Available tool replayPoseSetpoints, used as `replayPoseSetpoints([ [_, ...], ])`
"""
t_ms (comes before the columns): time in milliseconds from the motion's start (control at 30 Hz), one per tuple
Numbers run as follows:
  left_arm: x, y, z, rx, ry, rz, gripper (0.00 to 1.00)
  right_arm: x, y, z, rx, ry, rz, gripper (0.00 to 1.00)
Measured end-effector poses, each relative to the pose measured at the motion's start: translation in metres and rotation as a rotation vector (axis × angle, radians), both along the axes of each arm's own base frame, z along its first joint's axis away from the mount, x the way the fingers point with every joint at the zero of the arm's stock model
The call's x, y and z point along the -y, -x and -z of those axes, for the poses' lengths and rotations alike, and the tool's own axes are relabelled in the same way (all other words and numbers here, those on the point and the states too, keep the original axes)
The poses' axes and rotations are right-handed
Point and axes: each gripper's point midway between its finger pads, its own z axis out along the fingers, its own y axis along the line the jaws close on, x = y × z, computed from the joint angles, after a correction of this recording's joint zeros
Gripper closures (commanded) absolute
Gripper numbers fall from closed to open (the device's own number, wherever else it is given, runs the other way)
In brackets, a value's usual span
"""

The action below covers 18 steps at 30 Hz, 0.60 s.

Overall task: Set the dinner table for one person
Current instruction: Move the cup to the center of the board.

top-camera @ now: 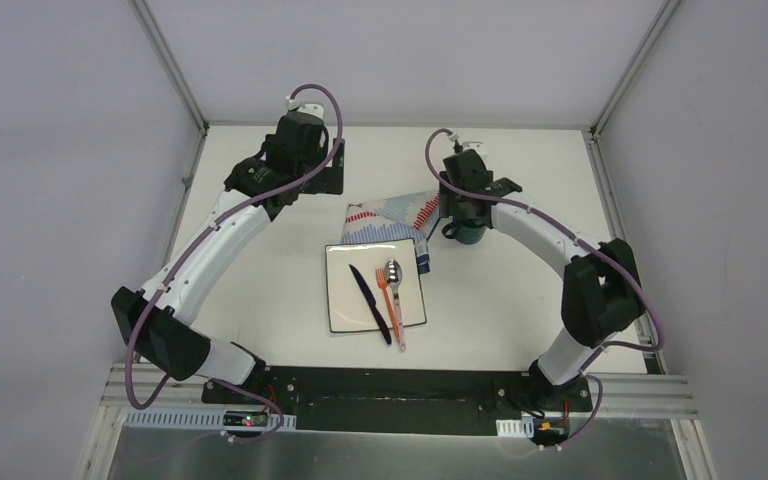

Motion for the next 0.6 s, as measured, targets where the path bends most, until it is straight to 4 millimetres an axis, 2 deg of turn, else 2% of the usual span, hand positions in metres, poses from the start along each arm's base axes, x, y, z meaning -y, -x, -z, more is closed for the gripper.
replayPoseSetpoints([
  [300,-0.003,-0.002,0.003,-0.003,-0.014,-0.016,0.04,-0.007,-0.006,0.021,-0.049,-0.004,-0.005,0.44],
  [433,-0.002,-0.003,0.004,-0.004,-0.015,-0.017,0.04,-0.006,-0.008,0.031,-0.073,-0.005,0.001,0.62],
  [600,-0.002,-0.003,0.005,-0.008,-0.018,-0.017,0.04,-0.006,-0.01,0.044,-0.104,-0.003,0.007,0.77],
])
